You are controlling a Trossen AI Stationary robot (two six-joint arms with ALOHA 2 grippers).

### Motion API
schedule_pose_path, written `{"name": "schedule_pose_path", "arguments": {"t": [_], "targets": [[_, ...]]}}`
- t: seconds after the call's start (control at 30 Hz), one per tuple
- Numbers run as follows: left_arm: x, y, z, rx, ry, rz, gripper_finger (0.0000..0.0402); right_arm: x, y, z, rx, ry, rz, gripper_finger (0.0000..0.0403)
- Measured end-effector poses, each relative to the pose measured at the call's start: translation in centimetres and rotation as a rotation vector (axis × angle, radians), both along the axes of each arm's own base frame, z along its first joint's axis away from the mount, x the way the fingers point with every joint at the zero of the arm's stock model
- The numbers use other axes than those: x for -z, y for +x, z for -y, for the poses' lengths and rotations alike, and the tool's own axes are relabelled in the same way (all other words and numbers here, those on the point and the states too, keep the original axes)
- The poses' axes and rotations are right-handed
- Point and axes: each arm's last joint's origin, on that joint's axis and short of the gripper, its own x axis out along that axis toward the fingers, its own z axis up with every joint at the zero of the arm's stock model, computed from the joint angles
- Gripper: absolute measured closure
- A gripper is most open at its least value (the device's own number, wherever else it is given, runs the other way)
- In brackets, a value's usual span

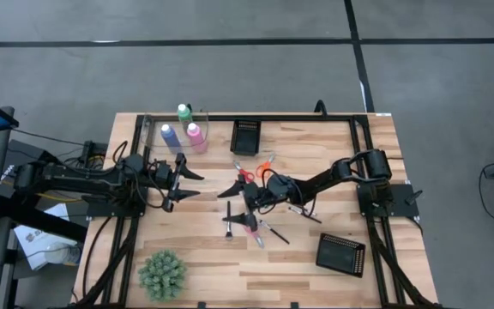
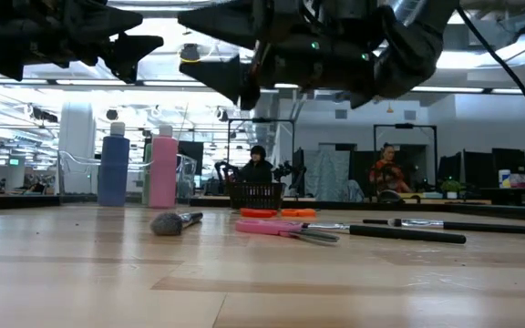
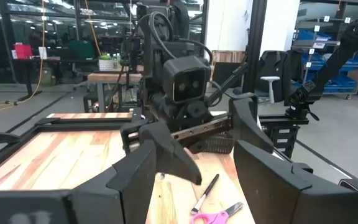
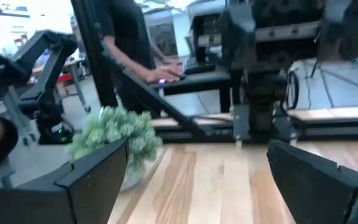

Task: Pick & Place Paint Supplies
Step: Put the pink scissors into the top black bin

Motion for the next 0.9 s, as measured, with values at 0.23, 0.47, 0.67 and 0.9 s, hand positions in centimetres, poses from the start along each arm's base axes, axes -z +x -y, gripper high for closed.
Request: {"name": "schedule_pose_path", "arguments": {"t": [0.23,0.47,0.67,0.9], "targets": [[-0.4,0.0,0.0,0.003,-0.018,0.040,0.0192,-0.8,0.5,0.8,-0.029,0.124,0.003,0.0043],[-0.4,0.0,0.0,0.005,-0.045,0.041,0.0192,-1.3,0.2,-1.5,0.004,-0.067,0.099,0.0075],[-0.3,0.0,0.0,0.002,-0.017,0.033,0.0192,-1.3,0.1,-2.2,0.080,-0.143,0.120,0.0089],[-0.3,0.0,0.0,0.000,0.009,0.034,0.0192,-1.3,0.2,-1.4,0.091,-0.058,0.101,0.0090]]}}
